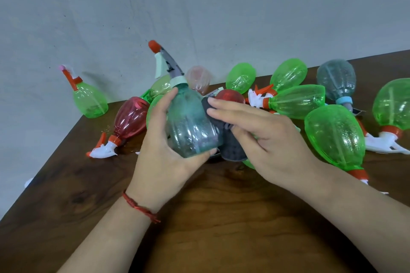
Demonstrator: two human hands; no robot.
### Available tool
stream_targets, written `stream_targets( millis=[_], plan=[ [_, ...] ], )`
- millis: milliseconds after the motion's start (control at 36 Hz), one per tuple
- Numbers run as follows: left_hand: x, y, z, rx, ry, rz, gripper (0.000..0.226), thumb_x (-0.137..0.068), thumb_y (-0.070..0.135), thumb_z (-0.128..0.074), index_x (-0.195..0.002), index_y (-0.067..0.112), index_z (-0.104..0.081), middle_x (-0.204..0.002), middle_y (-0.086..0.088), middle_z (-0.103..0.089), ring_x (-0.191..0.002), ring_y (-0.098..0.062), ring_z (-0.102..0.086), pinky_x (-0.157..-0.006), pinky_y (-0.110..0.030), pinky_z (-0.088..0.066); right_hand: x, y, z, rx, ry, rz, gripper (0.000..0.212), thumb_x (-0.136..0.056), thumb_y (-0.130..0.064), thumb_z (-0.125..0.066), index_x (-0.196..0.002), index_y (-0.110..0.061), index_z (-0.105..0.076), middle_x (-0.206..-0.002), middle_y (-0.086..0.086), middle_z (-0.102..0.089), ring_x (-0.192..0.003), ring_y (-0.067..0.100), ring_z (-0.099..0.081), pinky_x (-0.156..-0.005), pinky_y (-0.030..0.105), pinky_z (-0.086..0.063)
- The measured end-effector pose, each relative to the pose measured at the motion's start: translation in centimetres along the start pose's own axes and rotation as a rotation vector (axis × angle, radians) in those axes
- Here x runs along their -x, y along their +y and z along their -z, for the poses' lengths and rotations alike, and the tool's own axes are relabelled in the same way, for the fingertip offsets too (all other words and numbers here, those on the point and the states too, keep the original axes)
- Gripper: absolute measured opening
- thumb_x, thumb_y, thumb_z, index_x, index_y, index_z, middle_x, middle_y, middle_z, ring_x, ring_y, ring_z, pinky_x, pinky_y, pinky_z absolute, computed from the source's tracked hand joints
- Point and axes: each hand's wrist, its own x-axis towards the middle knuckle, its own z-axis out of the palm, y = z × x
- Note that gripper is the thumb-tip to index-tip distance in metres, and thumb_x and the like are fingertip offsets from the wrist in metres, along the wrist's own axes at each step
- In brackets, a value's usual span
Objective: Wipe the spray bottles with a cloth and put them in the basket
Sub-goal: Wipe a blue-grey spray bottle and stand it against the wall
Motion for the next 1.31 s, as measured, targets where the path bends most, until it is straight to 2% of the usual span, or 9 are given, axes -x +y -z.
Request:
stream_targets(
  millis=[167,250,306,444,639,806,917,1139,1306],
  plan=[
    [0.6,0.9,-0.8,-0.109,-0.136,-0.154,0.117,-0.072,0.031,-0.100,-0.164,0.013,-0.030,-0.163,-0.004,-0.042,-0.153,-0.026,-0.043,-0.124,-0.051,-0.039,-0.7,0.3,0.3,-0.260,0.095,-0.206,0.042,-0.105,0.005,-0.054,-0.135,-0.018,-0.071,-0.143,-0.013,-0.066,-0.140,0.003,-0.054,-0.122,0.036,-0.041],
    [0.7,1.2,-1.1,-0.046,-0.139,-0.134,0.121,-0.071,0.027,-0.099,-0.165,0.009,-0.025,-0.166,0.003,-0.039,-0.154,-0.021,-0.042,-0.125,-0.043,-0.039,-0.8,0.3,0.6,-0.293,0.101,-0.228,0.040,-0.105,0.003,-0.054,-0.134,-0.017,-0.072,-0.140,-0.014,-0.067,-0.138,0.003,-0.055,-0.121,0.038,-0.042],
    [0.7,1.2,-1.1,-0.009,-0.143,-0.113,0.119,-0.070,0.022,-0.100,-0.164,0.009,-0.028,-0.164,0.003,-0.042,-0.151,-0.021,-0.046,-0.122,-0.038,-0.043,-0.8,0.3,0.6,-0.293,0.109,-0.212,0.040,-0.105,0.004,-0.053,-0.135,-0.015,-0.071,-0.141,-0.012,-0.067,-0.139,0.004,-0.055,-0.121,0.037,-0.041],
    [0.6,1.1,-0.9,-0.002,-0.114,-0.101,0.116,-0.071,0.018,-0.101,-0.162,0.010,-0.031,-0.161,0.000,-0.046,-0.148,-0.024,-0.050,-0.118,-0.044,-0.046,-0.6,0.0,0.4,-0.186,0.101,-0.121,0.044,-0.102,0.011,-0.054,-0.136,-0.013,-0.070,-0.145,-0.008,-0.064,-0.140,0.002,-0.053,-0.120,0.028,-0.041],
    [0.4,1.0,-0.6,0.156,0.054,0.038,0.113,-0.066,0.016,-0.102,-0.159,0.019,-0.038,-0.156,0.001,-0.054,-0.145,-0.021,-0.054,-0.116,-0.042,-0.050,-0.1,-0.3,0.2,-0.081,0.027,-0.012,0.048,-0.100,0.013,-0.055,-0.138,-0.014,-0.069,-0.149,-0.007,-0.060,-0.142,0.001,-0.051,-0.118,0.027,-0.043],
    [-0.2,1.2,-0.2,0.233,0.176,0.107,0.106,-0.063,0.018,-0.099,-0.154,0.020,-0.044,-0.143,0.007,-0.063,-0.131,-0.012,-0.065,-0.102,-0.028,-0.057,0.1,-0.5,0.0,-0.009,-0.070,0.088,0.048,-0.101,0.011,-0.055,-0.140,-0.014,-0.067,-0.152,-0.005,-0.058,-0.145,0.005,-0.049,-0.119,0.032,-0.043],
    [-0.1,0.9,0.0,0.115,0.098,0.029,0.114,-0.067,0.012,-0.102,-0.160,0.019,-0.036,-0.155,0.002,-0.053,-0.143,-0.021,-0.055,-0.115,-0.045,-0.051,0.1,-0.3,0.0,-0.015,-0.022,0.040,0.048,-0.102,0.009,-0.055,-0.141,-0.015,-0.067,-0.153,-0.007,-0.058,-0.144,0.002,-0.049,-0.119,0.030,-0.043],
    [0.4,1.2,-0.8,-0.158,-0.117,-0.223,0.104,-0.076,0.017,-0.095,-0.160,0.014,-0.033,-0.162,-0.007,-0.041,-0.153,-0.029,-0.041,-0.124,-0.052,-0.038,-0.7,0.3,0.2,-0.164,0.149,-0.147,0.043,-0.103,0.007,-0.054,-0.136,-0.015,-0.071,-0.143,-0.009,-0.065,-0.139,0.001,-0.054,-0.120,0.027,-0.040],
    [0.6,1.5,-1.1,0.034,-0.096,-0.082,0.109,-0.073,0.008,-0.097,-0.161,0.017,-0.033,-0.161,0.001,-0.046,-0.148,-0.024,-0.050,-0.119,-0.045,-0.046,-0.5,-0.1,0.1,-0.127,0.119,-0.091,0.046,-0.101,0.012,-0.055,-0.136,-0.013,-0.070,-0.146,-0.007,-0.064,-0.140,0.002,-0.054,-0.119,0.030,-0.043]
  ],
)
